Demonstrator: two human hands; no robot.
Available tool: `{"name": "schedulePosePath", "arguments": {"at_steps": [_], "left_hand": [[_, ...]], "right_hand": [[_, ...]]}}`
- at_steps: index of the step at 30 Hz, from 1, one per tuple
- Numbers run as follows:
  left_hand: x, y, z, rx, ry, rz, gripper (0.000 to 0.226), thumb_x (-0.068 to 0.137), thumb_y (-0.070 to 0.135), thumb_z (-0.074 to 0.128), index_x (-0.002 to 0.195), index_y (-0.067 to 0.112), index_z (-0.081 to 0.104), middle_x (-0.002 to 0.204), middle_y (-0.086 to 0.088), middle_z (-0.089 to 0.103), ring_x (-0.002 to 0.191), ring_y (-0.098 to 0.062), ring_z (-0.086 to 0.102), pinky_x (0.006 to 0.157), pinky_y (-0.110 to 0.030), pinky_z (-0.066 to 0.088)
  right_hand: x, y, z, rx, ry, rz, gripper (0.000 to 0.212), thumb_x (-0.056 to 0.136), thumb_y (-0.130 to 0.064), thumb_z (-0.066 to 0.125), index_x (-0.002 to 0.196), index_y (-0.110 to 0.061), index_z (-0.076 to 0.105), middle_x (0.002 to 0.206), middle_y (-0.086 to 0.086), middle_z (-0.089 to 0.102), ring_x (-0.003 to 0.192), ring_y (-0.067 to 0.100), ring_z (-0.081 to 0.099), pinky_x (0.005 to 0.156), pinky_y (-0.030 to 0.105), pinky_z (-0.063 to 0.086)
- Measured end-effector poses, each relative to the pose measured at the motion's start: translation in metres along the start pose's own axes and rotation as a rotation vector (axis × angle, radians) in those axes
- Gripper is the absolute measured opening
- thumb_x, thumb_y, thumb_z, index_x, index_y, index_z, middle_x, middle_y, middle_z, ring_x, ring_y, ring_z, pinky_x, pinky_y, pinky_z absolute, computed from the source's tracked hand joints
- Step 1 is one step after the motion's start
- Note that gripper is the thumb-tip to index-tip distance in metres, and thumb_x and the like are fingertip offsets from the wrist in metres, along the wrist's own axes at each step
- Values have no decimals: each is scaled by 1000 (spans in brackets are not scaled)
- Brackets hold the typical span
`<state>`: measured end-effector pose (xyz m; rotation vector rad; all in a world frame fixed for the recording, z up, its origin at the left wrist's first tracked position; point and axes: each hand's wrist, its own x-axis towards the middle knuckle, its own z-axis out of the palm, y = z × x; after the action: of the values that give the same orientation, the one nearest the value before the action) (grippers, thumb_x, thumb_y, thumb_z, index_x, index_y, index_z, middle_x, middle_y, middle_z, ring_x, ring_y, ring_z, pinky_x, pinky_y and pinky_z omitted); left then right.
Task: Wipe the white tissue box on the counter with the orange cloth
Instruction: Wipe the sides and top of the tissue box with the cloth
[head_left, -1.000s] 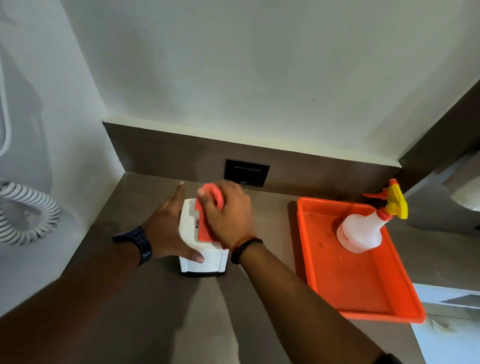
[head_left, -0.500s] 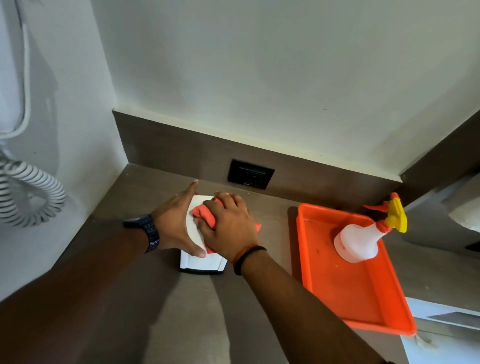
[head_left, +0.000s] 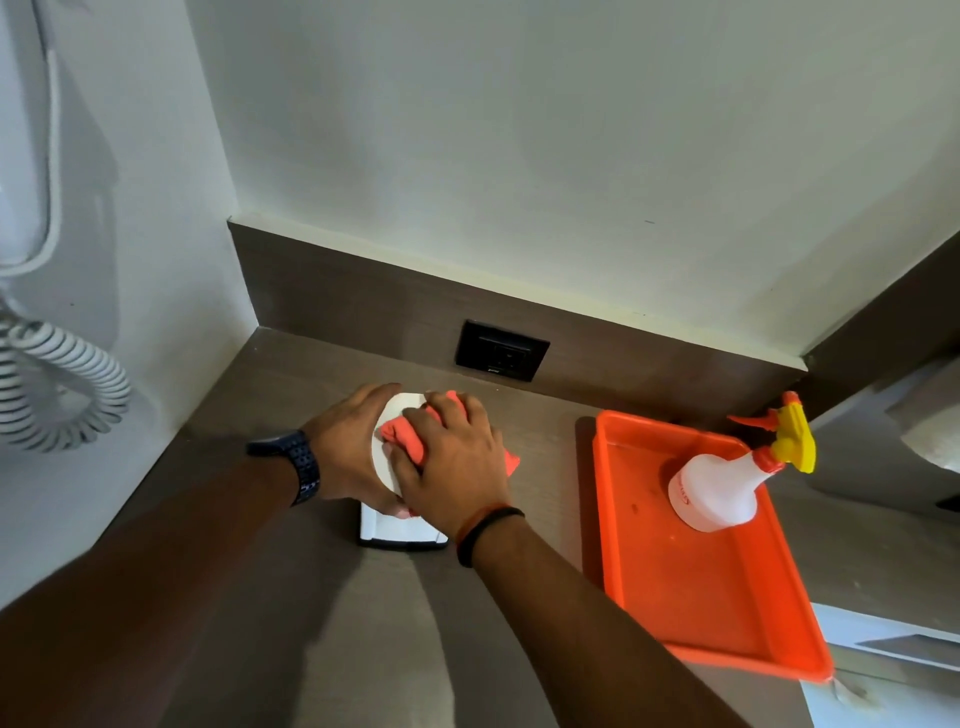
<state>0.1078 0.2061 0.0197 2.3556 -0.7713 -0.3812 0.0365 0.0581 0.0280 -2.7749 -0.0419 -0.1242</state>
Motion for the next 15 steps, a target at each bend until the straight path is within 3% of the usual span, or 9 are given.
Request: {"name": "schedulePosePath", "arguments": {"at_steps": [5, 7, 11, 13, 15], "left_hand": [[-2, 4, 1, -17, 25, -83, 120, 27, 55, 88, 132, 31, 35, 129, 12, 40, 114, -9, 41, 94, -28, 39], [-4, 11, 9, -9, 111, -201, 124, 30, 50, 93, 136, 24, 35, 137, 2, 41, 121, -18, 43, 99, -33, 40], [-9, 51, 45, -26, 440, -533, 130, 25, 66, 89, 130, 9, 37, 131, -17, 47, 118, -35, 46, 99, -44, 41], [-4, 57, 38, 39, 410, -539, 142, 22, 81, 79, 134, 8, 32, 136, -20, 42, 125, -37, 38, 105, -48, 34], [12, 48, 16, 157, 234, -365, 156, 22, 83, 75, 146, 13, 12, 155, -14, 21, 141, -32, 16, 116, -48, 18]], "right_hand": [[9, 15, -5, 46, -37, 11, 47, 96, -48, 52, 131, -19, 64, 147, 10, 55, 135, 39, 45, 109, 51, 44], [20, 23, -8, 174, 2, 239, 43, 96, -43, 52, 130, -20, 64, 146, 12, 55, 129, 41, 50, 108, 48, 45], [32, 50, -26, 1080, 361, 1024, 28, 92, -33, 65, 112, -15, 73, 111, 15, 76, 96, 34, 71, 93, 41, 57], [26, 64, -28, 1323, 491, 1126, 15, 93, -31, 65, 101, -19, 69, 89, 7, 73, 83, 31, 71, 93, 50, 60], [18, 72, -24, 1346, 553, 1101, 13, 94, -29, 64, 98, -18, 70, 89, 5, 72, 92, 35, 72, 97, 57, 58]]}}
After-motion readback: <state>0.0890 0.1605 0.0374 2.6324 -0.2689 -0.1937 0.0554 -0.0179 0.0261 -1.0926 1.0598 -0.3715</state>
